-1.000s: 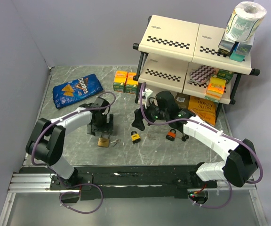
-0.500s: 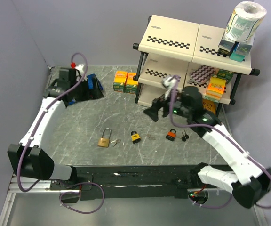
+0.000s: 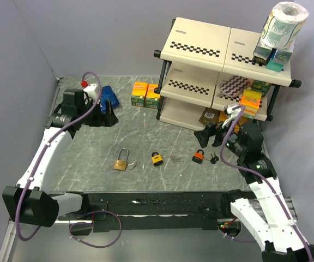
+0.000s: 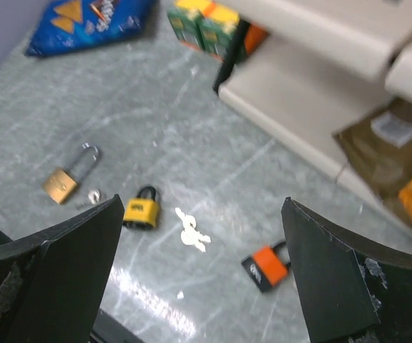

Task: Lock with the key
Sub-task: Reset both arms

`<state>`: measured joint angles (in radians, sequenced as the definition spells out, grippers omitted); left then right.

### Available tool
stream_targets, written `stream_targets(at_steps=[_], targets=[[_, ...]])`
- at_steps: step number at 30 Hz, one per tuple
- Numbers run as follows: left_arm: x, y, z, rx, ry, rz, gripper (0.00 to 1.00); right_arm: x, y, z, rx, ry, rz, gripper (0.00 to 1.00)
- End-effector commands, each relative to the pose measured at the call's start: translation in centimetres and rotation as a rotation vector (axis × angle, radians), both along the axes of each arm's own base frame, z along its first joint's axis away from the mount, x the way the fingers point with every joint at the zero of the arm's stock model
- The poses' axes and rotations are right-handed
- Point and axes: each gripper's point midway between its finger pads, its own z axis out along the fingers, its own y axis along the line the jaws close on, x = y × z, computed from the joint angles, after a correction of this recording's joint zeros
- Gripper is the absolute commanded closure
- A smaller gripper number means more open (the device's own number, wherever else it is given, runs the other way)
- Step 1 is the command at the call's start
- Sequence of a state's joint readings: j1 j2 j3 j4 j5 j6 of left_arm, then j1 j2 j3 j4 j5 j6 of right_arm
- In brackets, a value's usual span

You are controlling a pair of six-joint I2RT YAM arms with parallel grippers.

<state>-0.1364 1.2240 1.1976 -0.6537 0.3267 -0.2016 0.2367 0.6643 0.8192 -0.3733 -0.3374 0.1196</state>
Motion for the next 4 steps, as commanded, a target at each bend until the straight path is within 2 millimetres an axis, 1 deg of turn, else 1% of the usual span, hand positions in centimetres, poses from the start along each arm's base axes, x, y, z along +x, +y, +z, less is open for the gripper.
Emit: stream_targets(at_steps=[1,3,4], targets=[[-0.38,-1.07,2.50,0.037,-0.145,-0.044,0.04,-1.09,-0.72,-0.75,0.033,0.004,-0.030,0.00],[-0.63,-1.13,2.61,0.051,-0.148,-0.053,0.04,-1.18,-0.82,-0.53,0.035,-0.009,-0.031,0.00],[-0.81,-1.16,3.02,0.052,-0.163,-0.056,0.04,-1.29,-0.92,-0.25,0.037,-0.020,-0.033,0.00]])
